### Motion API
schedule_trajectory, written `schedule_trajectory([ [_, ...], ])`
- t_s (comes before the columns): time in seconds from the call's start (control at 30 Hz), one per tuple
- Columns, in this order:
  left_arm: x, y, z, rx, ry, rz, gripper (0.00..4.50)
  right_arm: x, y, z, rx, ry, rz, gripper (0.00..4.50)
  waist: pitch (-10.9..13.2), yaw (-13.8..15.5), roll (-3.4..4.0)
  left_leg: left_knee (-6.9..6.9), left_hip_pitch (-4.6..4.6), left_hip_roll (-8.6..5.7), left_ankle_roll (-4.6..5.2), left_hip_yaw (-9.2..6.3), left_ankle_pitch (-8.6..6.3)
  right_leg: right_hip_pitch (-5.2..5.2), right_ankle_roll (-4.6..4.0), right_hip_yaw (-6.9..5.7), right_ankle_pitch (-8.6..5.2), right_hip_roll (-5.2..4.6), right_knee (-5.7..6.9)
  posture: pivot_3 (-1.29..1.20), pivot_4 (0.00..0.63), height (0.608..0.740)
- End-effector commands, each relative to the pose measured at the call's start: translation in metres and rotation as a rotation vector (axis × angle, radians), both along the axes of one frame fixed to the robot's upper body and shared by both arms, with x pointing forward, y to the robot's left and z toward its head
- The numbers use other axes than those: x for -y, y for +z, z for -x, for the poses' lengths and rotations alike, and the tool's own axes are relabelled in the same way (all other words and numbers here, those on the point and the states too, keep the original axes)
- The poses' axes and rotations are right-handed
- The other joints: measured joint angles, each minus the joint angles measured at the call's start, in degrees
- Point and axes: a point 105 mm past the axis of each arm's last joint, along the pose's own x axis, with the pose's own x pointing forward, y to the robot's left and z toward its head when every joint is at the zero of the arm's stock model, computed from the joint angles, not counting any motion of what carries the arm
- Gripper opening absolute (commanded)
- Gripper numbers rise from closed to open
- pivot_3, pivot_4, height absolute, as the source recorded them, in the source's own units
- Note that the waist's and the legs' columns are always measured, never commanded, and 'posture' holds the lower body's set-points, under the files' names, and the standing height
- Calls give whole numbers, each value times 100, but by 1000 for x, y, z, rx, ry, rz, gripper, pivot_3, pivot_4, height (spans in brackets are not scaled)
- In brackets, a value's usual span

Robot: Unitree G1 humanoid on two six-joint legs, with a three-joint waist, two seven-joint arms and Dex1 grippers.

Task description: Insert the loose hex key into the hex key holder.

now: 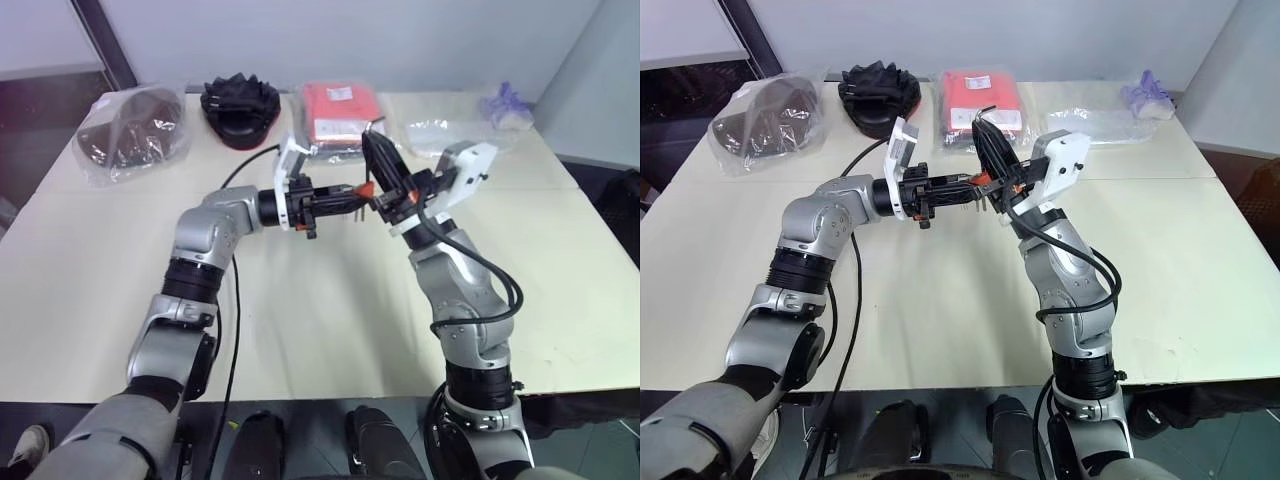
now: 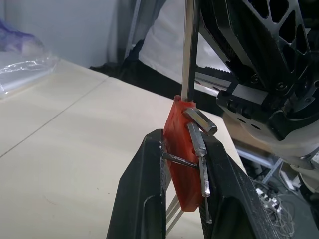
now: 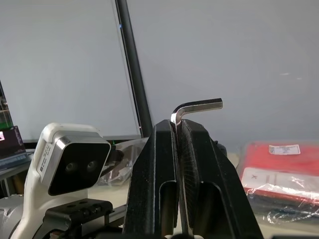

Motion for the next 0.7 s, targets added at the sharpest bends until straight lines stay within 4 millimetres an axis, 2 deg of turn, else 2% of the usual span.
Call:
schedule_trajectory([
  [0.03,-1,22,4,61,-14,45,282,1,14,9,69,-2,-18,84,0,0,0,0,0,0,0,0,0,0,0,0,0,0,0,0,150,740],
  [0.37,-2,28,1,32,-1,79,282,5,14,9,73,-19,-18,84,0,0,0,0,0,0,0,0,0,0,0,0,0,-1,0,0,150,740],
  [0.7,-2,26,3,30,-10,65,282,0,12,11,84,-10,33,84,0,0,0,0,0,0,0,0,0,0,0,0,0,-1,0,0,150,740],
])
